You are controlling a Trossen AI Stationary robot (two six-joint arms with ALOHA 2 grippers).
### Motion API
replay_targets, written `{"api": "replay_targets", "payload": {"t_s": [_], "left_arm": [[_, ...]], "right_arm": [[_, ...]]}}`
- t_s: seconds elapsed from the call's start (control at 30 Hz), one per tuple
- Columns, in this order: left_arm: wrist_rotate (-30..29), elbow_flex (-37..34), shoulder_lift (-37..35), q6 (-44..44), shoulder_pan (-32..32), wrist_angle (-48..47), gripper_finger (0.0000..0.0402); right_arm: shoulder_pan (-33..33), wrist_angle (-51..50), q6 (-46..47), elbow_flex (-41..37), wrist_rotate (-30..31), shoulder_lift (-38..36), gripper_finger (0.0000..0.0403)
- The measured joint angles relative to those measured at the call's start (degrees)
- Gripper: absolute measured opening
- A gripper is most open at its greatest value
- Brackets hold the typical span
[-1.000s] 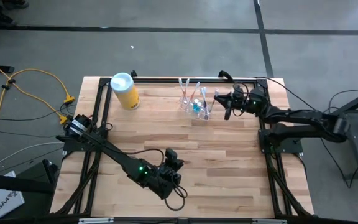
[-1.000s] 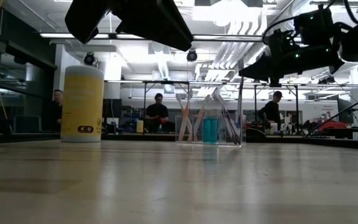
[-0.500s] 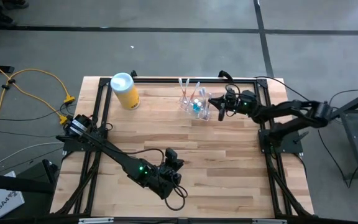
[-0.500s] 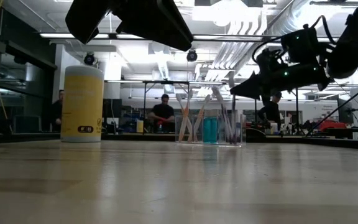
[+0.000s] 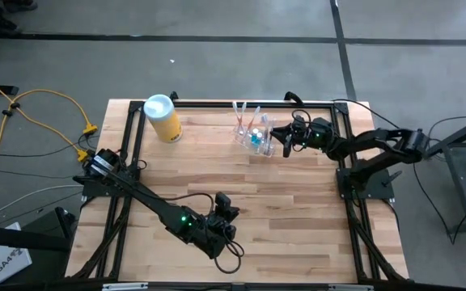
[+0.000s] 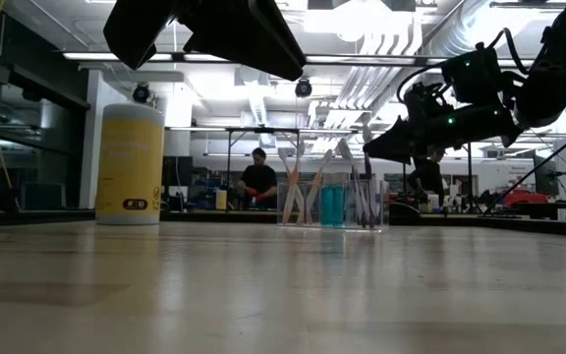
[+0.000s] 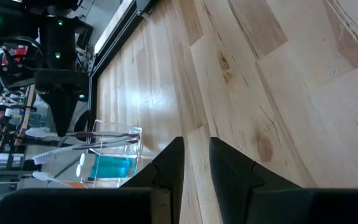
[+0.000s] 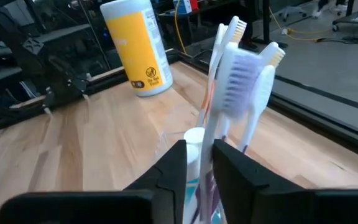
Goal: Pick & Place toothbrushing station
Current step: Put the purple toothbrush into the transparent organizer, then return to Home Position
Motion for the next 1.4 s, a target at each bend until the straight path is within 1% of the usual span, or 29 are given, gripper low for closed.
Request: {"api": "replay_targets", "payload": {"t_s": [0.13, 0.43, 0.6, 0.67, 0.8, 1.07, 1.2, 1.4], "left_arm": [[0.00, 0.00, 0.00, -0.09, 0.00, 0.00, 0.0069], [0.00, 0.00, 0.00, -0.13, -0.01, 0.00, 0.0069], [-0.02, 0.00, 0.00, -0.21, -0.01, 0.00, 0.0069], [-0.02, 0.00, 0.00, -1.14, -0.01, 0.00, 0.0069], [-0.05, 0.00, 0.00, -3.78, -0.11, 0.00, 0.0069], [-0.15, 0.00, 0.00, -4.26, -1.39, -0.32, 0.0069], [-0.36, 0.00, 0.00, -6.95, -1.80, -5.05, 0.0069], [-0.55, 0.00, -1.24, -16.26, -0.94, -15.60, 0.0069]], "right_arm": [[0.00, 0.01, 0.00, 0.00, 0.04, 0.00, 0.0097], [0.00, -0.05, 0.10, 0.00, 0.13, 0.00, 0.0179], [0.00, -0.70, 1.52, 0.00, 0.41, 0.00, 0.0207], [0.00, -1.42, 1.51, 0.00, 1.49, 0.00, 0.0212], [-0.48, -2.11, 1.70, 0.00, 1.48, 0.00, 0.0214], [-0.48, -4.15, 1.70, 0.00, 1.05, -1.52, 0.0213], [-0.50, -9.65, 1.63, 0.00, 1.03, -5.97, 0.0213], [-0.50, -22.19, 1.69, 0.00, 1.03, -17.26, 0.0213]]}}
